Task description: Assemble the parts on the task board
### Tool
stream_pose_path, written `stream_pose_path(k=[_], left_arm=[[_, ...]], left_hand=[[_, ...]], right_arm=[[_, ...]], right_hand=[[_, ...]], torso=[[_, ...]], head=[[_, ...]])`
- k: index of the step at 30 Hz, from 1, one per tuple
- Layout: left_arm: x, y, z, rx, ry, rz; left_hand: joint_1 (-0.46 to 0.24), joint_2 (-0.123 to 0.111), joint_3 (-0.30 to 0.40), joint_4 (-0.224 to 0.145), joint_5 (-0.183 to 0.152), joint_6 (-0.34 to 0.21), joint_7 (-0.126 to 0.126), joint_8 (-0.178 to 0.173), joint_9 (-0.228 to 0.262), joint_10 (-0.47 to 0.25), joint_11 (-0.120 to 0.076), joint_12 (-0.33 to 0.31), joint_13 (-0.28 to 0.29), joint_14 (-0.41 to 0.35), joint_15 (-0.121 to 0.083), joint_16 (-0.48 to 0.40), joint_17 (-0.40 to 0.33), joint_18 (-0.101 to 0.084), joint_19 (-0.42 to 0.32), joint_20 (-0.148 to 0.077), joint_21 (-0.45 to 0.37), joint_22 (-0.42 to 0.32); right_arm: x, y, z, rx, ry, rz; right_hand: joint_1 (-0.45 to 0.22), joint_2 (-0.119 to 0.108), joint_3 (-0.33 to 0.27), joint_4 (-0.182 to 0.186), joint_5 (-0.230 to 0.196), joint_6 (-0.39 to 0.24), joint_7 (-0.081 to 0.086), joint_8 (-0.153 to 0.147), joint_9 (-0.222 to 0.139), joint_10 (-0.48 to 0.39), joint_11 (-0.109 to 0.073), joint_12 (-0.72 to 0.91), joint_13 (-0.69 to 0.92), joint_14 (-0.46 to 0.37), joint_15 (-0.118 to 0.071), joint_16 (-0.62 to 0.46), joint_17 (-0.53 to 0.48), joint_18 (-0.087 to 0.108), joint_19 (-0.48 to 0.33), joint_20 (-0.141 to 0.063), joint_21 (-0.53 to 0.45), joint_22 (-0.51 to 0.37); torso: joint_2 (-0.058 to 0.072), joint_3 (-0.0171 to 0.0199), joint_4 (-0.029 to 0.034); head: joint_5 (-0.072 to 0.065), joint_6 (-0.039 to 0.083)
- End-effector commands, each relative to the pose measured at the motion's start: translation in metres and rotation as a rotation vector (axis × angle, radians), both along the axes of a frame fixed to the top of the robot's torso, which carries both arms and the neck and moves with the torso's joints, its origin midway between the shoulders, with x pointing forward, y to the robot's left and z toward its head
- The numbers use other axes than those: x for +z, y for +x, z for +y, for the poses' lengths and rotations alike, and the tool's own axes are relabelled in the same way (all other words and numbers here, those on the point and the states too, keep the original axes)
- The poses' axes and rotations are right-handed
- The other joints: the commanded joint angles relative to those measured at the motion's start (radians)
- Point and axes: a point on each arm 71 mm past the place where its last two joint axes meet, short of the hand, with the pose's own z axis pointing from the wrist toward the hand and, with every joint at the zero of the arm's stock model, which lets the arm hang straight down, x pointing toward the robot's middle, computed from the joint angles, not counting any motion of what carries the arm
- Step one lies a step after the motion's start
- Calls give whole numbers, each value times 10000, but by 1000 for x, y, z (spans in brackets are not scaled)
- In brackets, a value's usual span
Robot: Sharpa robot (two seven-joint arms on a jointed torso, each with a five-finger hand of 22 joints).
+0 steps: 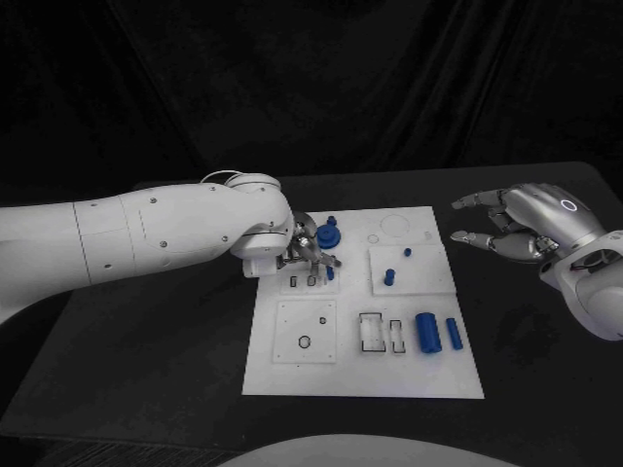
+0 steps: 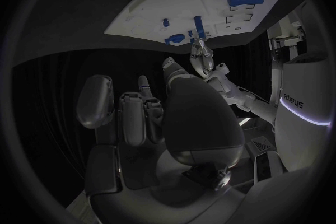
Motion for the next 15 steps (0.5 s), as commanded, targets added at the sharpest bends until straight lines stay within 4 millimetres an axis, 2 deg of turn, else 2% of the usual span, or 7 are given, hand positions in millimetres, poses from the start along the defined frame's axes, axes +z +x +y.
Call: stream_pose_path(k=[1, 5, 15], left_arm=[[-1, 0, -3, -140, -195, -22], [-2, 0, -4, -177, -283, -38], [-3, -1, -8, -285, -531, -115]], left_hand=[[-65, -69, 21, -16, -35, 20, -48, -14, 14, 1041, -58, 34, 2630, 1057, -87, 26, 2632, -85, 17, -4, -17, -24], [-25, -65, 50, -60, -6, 37, -59, -43, 41, 1041, -68, 34, 2630, 1057, -97, 26, 2632, -78, -3, -12, -38, -45], [83, -62, 135, -190, 136, 108, -81, -221, 69, 1041, -95, 34, 2630, 1057, -124, 26, 2632, -73, -13, -40, -77, -58]], right_arm=[[0, 0, -1, -114, 75, -138], [0, 0, -1, -126, 72, -129], [-1, 0, -2, -160, 54, -114]], right_hand=[[-23, 63, -40, -10, 41, 70, 8, 18, 13, 785, 44, -57, 2309, 757, 91, -65, 1372, -132, 9, 63, 9, 1563], [-23, 63, -40, -10, 41, 70, 8, 18, 13, 785, 44, -57, 2309, 757, 91, -65, 1372, -132, 9, 63, 9, 1563], [-21, 60, -44, -13, 39, 79, 9, 18, 12, 769, 45, -74, 2288, 756, 92, -69, 1368, -132, 9, 63, 6, 1562]], torso=[[11, 1, -23], [9, 6, -10], [18, 18, -25]], head=[[18, 17], [29, -2], [72, -21]])
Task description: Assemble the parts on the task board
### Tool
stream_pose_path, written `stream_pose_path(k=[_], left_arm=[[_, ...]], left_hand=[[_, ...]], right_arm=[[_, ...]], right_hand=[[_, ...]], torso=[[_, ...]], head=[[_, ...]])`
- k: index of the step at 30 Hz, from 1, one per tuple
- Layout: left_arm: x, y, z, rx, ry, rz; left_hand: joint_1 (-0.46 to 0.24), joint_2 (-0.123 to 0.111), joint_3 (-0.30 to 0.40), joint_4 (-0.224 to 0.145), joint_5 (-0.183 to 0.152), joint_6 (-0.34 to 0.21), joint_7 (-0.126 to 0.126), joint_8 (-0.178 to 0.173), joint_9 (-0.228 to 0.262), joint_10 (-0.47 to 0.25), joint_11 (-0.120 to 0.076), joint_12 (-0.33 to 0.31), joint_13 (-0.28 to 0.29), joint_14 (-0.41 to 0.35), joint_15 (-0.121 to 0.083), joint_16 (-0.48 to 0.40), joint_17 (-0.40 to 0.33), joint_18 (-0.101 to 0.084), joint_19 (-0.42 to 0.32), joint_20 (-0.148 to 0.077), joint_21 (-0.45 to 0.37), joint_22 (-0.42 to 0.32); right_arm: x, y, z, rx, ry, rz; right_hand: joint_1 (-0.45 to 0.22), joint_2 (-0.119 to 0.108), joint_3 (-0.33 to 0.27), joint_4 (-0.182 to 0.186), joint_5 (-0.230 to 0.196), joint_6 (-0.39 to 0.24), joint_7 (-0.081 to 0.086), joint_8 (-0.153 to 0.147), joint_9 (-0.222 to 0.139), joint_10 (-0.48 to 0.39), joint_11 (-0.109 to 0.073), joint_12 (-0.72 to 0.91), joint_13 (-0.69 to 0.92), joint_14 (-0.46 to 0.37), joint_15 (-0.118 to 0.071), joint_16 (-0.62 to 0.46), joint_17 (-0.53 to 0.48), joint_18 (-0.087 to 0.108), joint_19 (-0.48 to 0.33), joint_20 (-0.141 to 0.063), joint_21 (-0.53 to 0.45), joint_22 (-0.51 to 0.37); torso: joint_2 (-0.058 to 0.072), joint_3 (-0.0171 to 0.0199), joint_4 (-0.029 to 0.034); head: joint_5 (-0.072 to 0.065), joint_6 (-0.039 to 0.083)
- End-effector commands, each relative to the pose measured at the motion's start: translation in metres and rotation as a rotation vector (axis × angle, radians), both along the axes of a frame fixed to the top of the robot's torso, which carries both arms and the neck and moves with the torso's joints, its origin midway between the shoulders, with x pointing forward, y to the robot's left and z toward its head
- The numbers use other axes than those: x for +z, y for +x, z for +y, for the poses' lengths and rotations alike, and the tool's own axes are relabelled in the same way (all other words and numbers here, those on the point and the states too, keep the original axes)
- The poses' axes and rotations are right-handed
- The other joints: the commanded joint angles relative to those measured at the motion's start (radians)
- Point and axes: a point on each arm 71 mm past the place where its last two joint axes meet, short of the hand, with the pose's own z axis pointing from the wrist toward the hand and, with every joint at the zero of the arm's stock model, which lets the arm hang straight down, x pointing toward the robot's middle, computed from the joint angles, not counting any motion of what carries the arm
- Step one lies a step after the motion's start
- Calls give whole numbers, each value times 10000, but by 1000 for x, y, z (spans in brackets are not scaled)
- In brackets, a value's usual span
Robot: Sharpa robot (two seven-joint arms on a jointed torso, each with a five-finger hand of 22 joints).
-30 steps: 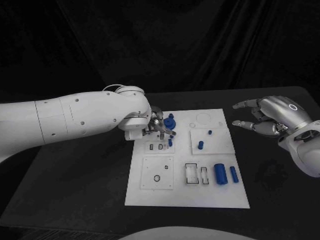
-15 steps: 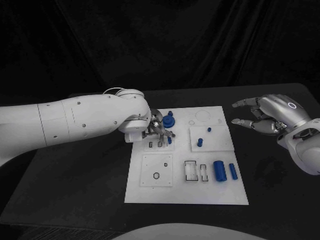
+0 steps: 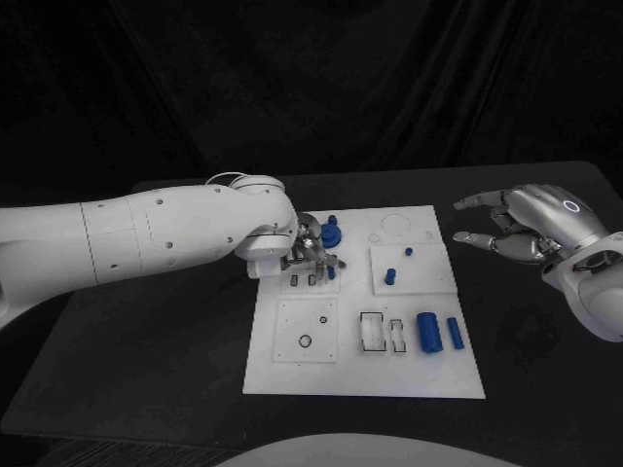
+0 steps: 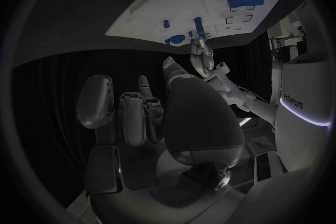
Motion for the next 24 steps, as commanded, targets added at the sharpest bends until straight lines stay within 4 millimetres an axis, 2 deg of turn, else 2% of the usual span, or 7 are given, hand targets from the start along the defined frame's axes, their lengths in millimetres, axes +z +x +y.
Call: stream_pose_path(k=[1, 18, 24], left_arm=[[0, 0, -4, -158, -349, -117], [-3, 0, -9, -257, -443, -83], [-5, 0, -8, -265, -388, -22]], left_hand=[[93, -63, 29, -89, 75, 61, -30, -61, 23, 1041, -97, 35, 2630, 1056, -53, 26, 2633, -73, -15, -42, -43, -13], [314, -82, 216, -376, 424, 127, -36, -406, 88, 1041, -108, 35, 2630, 1056, -71, 26, 2633, -58, -65, -67, -131, -59], [568, -92, 448, -673, 868, 199, -71, -632, 166, 1041, -135, 35, 2630, 1056, -93, 26, 2633, -54, -69, -86, -178, -53]], right_arm=[[0, 0, -1, -143, 59, -124], [0, 0, 0, -135, 58, -91], [0, 0, -1, -162, 41, -66]], right_hand=[[-20, 61, -44, -14, 39, 79, 9, 18, 12, 769, 46, -35, 2289, 756, 92, -69, 1368, -132, 9, 63, 6, 1564], [-21, 62, -52, -16, 32, 108, 13, 19, 13, 750, 50, -57, 2262, 753, 94, -84, 1355, -130, 8, 65, -4, 1561], [-25, 67, -59, -15, 28, 139, 20, 22, 14, 745, 53, -64, 2253, 748, 97, -107, 1334, -129, 7, 67, -12, 1559]], torso=[[3, 7, -8], [17, 21, -17], [24, 18, -31]], head=[[8, -2], [6, 46], [4, 35]])
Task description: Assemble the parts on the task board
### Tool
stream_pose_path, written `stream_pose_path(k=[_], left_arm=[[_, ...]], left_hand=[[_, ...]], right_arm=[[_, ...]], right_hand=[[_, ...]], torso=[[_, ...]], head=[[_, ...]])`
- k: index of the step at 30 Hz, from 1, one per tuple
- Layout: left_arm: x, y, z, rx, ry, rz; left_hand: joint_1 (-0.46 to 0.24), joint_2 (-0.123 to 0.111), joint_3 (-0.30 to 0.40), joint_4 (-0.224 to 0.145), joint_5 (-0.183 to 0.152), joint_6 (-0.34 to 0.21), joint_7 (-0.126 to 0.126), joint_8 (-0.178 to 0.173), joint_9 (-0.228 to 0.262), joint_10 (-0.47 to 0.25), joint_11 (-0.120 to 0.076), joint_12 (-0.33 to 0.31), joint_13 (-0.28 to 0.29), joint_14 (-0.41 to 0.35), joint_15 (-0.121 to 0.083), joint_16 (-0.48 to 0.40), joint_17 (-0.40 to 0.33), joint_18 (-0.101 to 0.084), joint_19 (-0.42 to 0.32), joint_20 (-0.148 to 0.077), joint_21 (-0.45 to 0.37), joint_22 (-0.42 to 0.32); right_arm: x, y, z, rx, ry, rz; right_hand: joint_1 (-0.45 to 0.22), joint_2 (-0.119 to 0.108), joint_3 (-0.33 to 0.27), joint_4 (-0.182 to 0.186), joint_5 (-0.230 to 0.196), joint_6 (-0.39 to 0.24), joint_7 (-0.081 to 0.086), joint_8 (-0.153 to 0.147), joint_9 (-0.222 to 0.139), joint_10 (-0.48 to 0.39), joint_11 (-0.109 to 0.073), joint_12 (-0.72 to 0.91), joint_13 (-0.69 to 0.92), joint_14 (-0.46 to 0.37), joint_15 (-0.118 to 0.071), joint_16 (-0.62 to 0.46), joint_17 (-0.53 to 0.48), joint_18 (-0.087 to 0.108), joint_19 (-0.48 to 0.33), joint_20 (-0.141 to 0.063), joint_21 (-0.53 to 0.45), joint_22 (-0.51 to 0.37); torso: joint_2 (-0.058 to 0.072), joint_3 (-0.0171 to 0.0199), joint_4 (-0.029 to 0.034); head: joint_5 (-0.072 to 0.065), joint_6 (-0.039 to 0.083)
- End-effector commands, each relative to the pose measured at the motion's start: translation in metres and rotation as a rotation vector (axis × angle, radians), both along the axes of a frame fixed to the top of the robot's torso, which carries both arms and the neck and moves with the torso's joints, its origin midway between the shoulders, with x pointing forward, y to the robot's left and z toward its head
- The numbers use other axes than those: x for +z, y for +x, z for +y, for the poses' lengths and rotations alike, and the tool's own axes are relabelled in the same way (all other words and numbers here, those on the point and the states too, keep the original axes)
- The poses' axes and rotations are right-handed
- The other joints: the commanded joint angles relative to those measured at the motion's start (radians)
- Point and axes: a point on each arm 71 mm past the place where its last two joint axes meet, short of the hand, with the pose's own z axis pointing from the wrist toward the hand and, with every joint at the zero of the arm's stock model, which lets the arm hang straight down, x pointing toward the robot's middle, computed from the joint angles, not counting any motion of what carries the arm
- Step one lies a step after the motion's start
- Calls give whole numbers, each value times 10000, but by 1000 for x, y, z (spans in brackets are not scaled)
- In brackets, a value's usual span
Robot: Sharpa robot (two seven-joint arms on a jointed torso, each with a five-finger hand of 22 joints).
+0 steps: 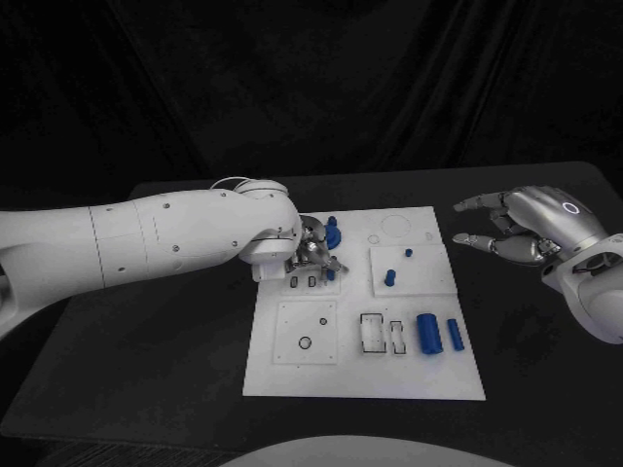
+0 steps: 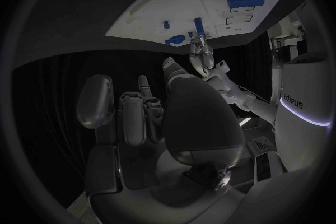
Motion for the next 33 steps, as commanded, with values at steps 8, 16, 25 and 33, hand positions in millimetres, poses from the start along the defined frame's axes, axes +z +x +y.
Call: stream_pose_path(k=[8, 16, 25, 33], left_arm=[[-2, -1, -3, -161, -113, 64], [-2, -1, 0, -126, -166, 42], [-1, -3, 7, 91, -271, -79], [-1, -7, 17, 364, -246, -116]], left_hand=[[465, 20, 557, -540, 686, 157, -91, -360, 130, 1032, -140, 35, 2632, 1056, -151, 27, 2633, -47, -22, -104, -108, 34], [469, -389, 2164, -1094, 1839, 359, -162, -768, 371, 1032, -213, 35, 2632, 1056, -228, 27, 2633, -47, -7, -185, -188, 100], [-653, -1300, 5023, -1611, 2707, 686, -191, -936, 1060, 1032, -255, 35, 2632, 1056, -256, 27, 2633, -47, 45, -223, -299, 233], [-916, -1452, 5639, -1823, 3034, 869, -213, -934, 1257, 1032, -280, 35, 2632, 1056, -287, 27, 2633, -48, 65, -241, -332, 272]], right_arm=[[-1, 0, -1, -197, 26, -11], [-2, 0, -2, -251, 8, 39], [-4, -1, -3, -322, -27, 129], [-7, -2, -5, -369, -62, 234]], right_hand=[[26, 83, -53, -52, 53, 125, 7, 11, 11, 740, 59, -73, 2235, 758, 89, -79, 1317, -128, 7, 72, -21, 1551], [156, 160, -25, -154, 290, 185, 20, -57, -17, 730, 68, -95, 2210, 759, 97, -91, 1300, -122, 1, 82, -61, 1542], [191, 209, -9, -180, 388, 210, 25, -81, -27, 717, 71, -112, 2189, 755, 100, -112, 1279, -118, -6, 85, -86, 1537], [192, 214, -8, -181, 400, 213, 26, -83, -28, 716, 72, -114, 2187, 756, 100, -109, 1281, -116, -8, 85, -94, 1535]], torso=[[-2, 7, -11], [-4, -7, -25], [3, -5, -9], [-5, 1, -3]], head=[[1, -38], [-3, -84], [-41, -168], [15, -185]])
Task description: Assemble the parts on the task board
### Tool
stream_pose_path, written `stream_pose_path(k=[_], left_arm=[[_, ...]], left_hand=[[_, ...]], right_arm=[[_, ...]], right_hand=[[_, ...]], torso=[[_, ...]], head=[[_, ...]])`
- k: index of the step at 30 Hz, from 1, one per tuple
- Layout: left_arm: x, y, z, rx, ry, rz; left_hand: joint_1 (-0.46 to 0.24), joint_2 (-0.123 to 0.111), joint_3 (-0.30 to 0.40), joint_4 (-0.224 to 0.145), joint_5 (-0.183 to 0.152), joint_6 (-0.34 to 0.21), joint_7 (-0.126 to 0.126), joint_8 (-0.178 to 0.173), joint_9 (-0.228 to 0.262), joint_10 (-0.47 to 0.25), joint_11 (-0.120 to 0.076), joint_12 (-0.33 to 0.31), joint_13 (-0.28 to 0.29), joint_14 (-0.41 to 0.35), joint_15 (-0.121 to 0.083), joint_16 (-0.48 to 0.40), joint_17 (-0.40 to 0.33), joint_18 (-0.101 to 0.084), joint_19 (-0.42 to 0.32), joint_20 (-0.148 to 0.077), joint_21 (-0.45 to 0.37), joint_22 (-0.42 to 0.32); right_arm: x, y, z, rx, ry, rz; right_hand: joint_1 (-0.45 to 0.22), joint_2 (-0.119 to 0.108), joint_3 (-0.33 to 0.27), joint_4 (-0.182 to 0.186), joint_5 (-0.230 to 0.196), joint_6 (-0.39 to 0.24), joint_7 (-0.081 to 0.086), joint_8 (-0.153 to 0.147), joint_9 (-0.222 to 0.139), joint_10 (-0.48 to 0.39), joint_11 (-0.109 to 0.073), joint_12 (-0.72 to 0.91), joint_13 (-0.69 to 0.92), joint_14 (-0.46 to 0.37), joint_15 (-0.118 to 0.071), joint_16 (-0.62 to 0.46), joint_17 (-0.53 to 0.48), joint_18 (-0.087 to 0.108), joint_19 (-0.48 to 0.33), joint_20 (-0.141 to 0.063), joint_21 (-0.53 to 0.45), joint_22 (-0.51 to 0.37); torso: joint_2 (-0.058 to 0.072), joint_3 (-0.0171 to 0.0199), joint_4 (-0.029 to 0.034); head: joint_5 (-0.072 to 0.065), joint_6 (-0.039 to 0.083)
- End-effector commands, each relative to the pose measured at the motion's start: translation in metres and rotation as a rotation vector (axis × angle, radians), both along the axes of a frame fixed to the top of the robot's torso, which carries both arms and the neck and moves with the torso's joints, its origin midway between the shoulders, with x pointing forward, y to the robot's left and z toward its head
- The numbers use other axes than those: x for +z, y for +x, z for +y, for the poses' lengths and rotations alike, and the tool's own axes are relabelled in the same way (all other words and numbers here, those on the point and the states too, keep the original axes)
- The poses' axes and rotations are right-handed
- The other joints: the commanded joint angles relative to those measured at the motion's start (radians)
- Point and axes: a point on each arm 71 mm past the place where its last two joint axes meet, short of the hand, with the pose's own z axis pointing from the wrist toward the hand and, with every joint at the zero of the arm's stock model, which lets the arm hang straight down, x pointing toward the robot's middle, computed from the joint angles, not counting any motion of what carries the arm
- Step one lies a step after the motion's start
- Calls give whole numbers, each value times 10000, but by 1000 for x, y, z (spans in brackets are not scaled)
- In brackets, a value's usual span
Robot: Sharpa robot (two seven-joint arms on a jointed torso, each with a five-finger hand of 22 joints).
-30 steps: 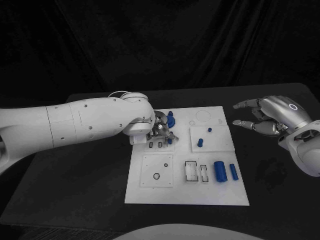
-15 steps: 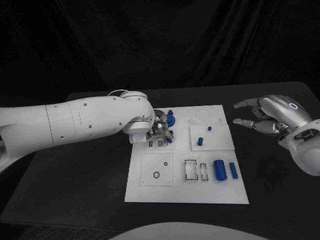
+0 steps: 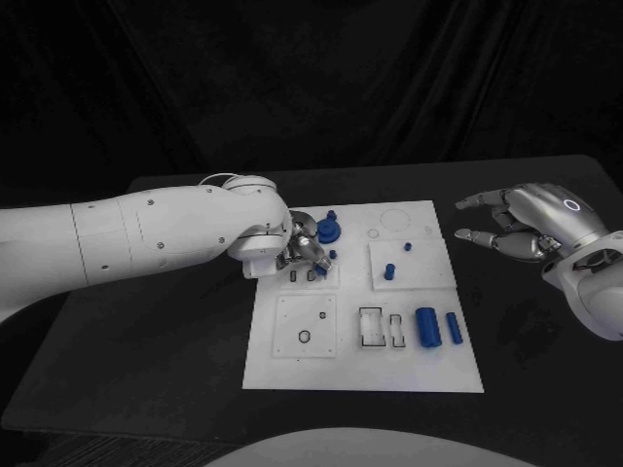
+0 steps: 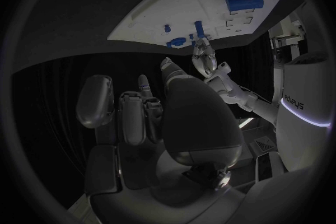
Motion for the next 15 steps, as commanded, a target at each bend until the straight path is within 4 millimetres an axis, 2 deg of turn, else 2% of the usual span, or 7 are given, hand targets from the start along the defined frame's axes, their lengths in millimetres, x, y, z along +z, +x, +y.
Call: stream_pose_path(k=[1, 11, 15], left_arm=[[1, -3, 3, 174, -135, -123], [2, -9, 17, 622, -32, -163], [2, -9, 21, 751, 17, -166]], left_hand=[[-117, -1, 683, -591, 50, 142, -19, -33, 23, 1025, -73, 36, 2633, 1057, -74, 27, 2634, -50, 28, -57, -38, 126], [-421, -32, 864, -520, -72, 282, -33, -123, 54, 1025, -87, 36, 2633, 1057, -90, 27, 2634, -49, 41, -74, -67, 140], [-557, -51, 895, -473, -223, 283, -33, -197, 65, 1025, -86, 36, 2633, 1057, -91, 27, 2634, -46, 34, -77, -89, 137]], right_arm=[[-2, 0, -2, -199, -49, 80], [-3, -1, -1, -198, -82, 152], [-3, -1, -1, -192, -87, 167]], right_hand=[[32, 54, -8, -70, 47, 77, 19, -41, -12, 716, 72, -36, 2190, 751, 49, -30, 1281, -116, -8, 85, -46, 1538], [26, 77, -5, -65, 71, 94, 21, -44, -13, 703, 74, -51, 2173, 749, 50, -39, 1273, -111, -17, 86, -76, 1530], [26, 77, -5, -65, 71, 94, 21, -44, -13, 703, 74, -51, 2173, 749, 50, -39, 1273, -111, -17, 86, -76, 1530]], torso=[[-3, 7, 6], [14, 17, 9], [14, 35, 33]], head=[[21, -4], [140, -22], [140, -38]])
